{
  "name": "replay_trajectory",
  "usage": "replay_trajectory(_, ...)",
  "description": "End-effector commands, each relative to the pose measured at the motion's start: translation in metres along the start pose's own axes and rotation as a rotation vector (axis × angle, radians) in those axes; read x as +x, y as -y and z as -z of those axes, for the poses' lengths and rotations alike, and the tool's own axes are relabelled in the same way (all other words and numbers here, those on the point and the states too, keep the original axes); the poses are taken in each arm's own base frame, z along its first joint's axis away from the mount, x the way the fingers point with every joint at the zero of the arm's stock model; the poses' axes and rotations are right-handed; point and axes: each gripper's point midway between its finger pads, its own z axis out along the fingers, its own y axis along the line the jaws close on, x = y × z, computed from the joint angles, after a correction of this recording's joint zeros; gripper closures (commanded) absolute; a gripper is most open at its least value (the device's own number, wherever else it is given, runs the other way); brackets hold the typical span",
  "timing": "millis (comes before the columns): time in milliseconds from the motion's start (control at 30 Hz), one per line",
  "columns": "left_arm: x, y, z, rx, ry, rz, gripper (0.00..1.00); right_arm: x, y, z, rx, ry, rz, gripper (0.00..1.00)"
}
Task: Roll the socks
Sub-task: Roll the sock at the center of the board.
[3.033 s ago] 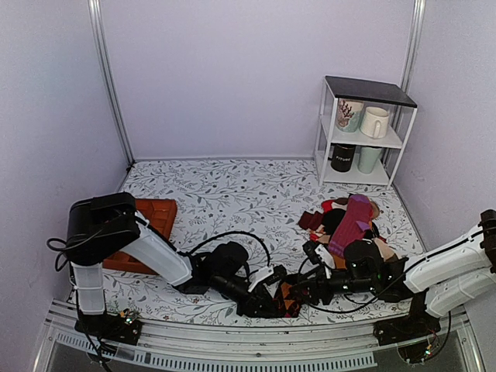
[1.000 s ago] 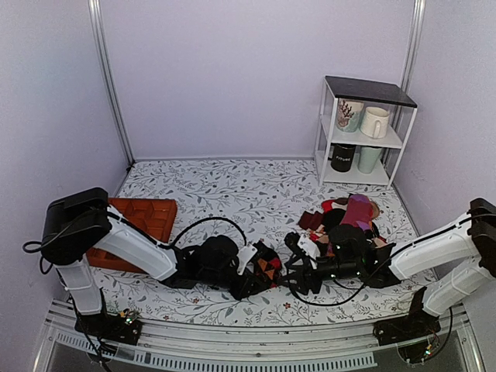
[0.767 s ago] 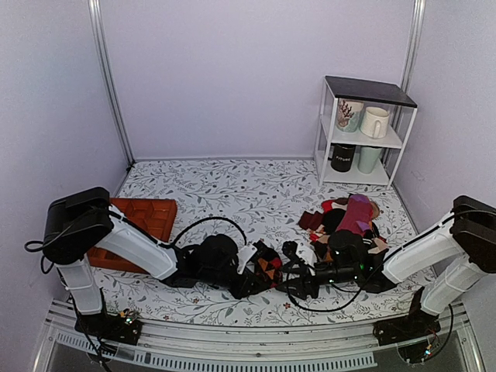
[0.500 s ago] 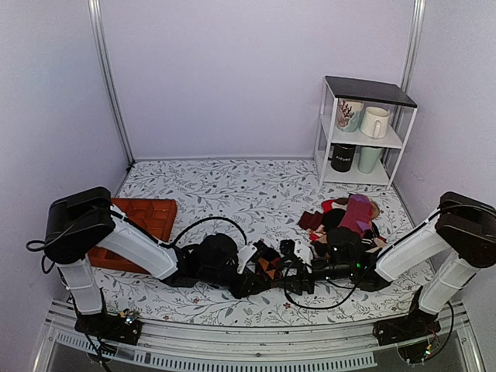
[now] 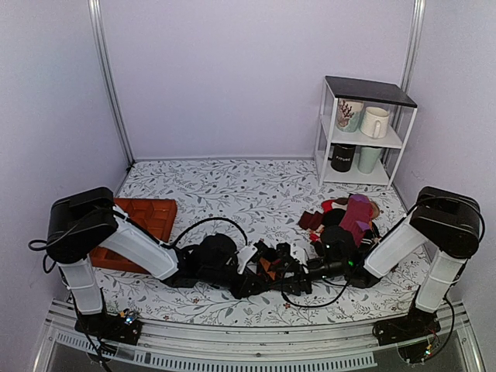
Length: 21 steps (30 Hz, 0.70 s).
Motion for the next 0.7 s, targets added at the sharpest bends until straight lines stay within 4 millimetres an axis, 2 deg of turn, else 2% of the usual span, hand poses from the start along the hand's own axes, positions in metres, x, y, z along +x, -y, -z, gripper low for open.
replay_trajectory(0, 0.186, -0.064, 0.036, -0.240, -0.613, 0.164, 1.00, 0.005, -0.005, -0.003, -0.036, 0.011, -0.027, 0.42)
replay_trajectory(367, 0.185, -0.063, 0.033, -0.223, -0.611, 0.152, 1.00, 0.041, -0.006, 0.002, 0.033, -0.049, -0.128, 0.43)
replay_trajectory(567, 0.186, -0.058, 0.031, -0.185, -0.610, 0.148, 1.00, 0.033, 0.013, 0.006, 0.143, -0.055, -0.100, 0.41)
replay_trajectory(667, 0.185, -0.053, 0.030, -0.152, -0.602, 0.147, 1.00, 0.043, 0.010, 0.001, 0.116, -0.127, -0.100, 0.43)
